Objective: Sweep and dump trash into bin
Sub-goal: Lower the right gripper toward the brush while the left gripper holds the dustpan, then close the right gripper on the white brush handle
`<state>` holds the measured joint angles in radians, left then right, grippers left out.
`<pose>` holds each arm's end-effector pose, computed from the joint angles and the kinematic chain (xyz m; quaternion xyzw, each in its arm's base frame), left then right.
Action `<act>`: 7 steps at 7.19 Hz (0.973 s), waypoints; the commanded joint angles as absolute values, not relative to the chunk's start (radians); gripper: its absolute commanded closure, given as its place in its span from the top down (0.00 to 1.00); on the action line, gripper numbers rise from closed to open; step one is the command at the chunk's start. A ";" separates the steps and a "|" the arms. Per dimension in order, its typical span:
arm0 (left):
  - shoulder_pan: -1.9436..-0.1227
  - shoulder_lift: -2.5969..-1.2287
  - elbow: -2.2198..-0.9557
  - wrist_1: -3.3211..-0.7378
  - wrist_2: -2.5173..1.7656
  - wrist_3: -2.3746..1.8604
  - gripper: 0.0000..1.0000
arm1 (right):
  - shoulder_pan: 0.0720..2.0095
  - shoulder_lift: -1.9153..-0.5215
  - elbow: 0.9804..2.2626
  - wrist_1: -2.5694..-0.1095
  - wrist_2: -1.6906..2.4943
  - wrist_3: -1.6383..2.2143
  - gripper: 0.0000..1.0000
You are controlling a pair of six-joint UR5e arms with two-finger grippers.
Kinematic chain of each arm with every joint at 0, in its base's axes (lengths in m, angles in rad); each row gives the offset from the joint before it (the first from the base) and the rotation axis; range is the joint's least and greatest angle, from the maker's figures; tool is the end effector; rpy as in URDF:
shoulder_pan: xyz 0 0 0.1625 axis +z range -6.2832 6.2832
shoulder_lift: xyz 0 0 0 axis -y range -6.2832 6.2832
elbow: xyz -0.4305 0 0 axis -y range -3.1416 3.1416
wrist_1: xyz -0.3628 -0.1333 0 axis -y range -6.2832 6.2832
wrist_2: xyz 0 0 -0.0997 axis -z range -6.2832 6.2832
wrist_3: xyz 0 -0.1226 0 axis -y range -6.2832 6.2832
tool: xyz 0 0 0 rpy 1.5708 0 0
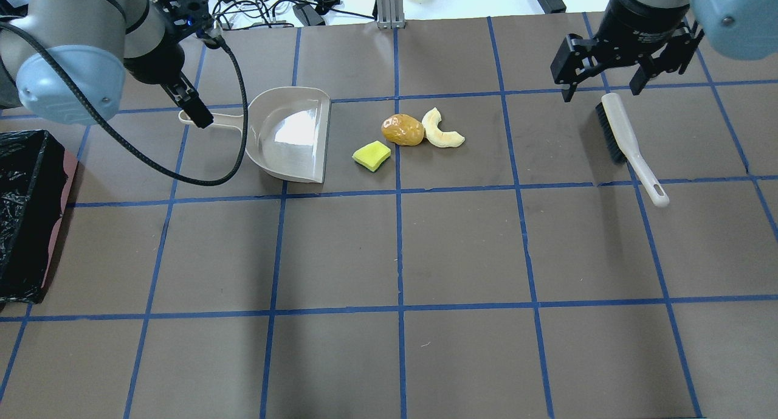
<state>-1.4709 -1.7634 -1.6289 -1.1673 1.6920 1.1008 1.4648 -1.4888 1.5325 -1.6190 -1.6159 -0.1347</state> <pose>-0.0629 -0.5600 0.3899 0.4735 0.8754 -0.0287 0.0929 0.0744 -0.5087 0.4537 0.0143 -0.9996 -0.0005 0.0227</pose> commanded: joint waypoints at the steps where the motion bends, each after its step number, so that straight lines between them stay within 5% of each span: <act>1: -1.421 -1.847 -1.618 -1.143 1.724 1.290 1.00 | 1.335 -1.483 1.590 -1.643 -1.611 -0.251 0.99; 3: -1.364 -1.940 -1.522 -1.150 1.668 1.716 1.00 | 1.232 -1.482 1.685 -1.751 -1.598 -0.375 0.99; 7: -1.356 -2.149 -1.387 -1.158 1.667 1.842 1.00 | 1.216 -1.336 1.850 -2.017 -1.624 -0.406 0.98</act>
<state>-1.3581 -2.0914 -1.4228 -1.1551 1.6701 1.8265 1.2178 -1.3821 1.8110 -1.9468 -1.6127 -0.3966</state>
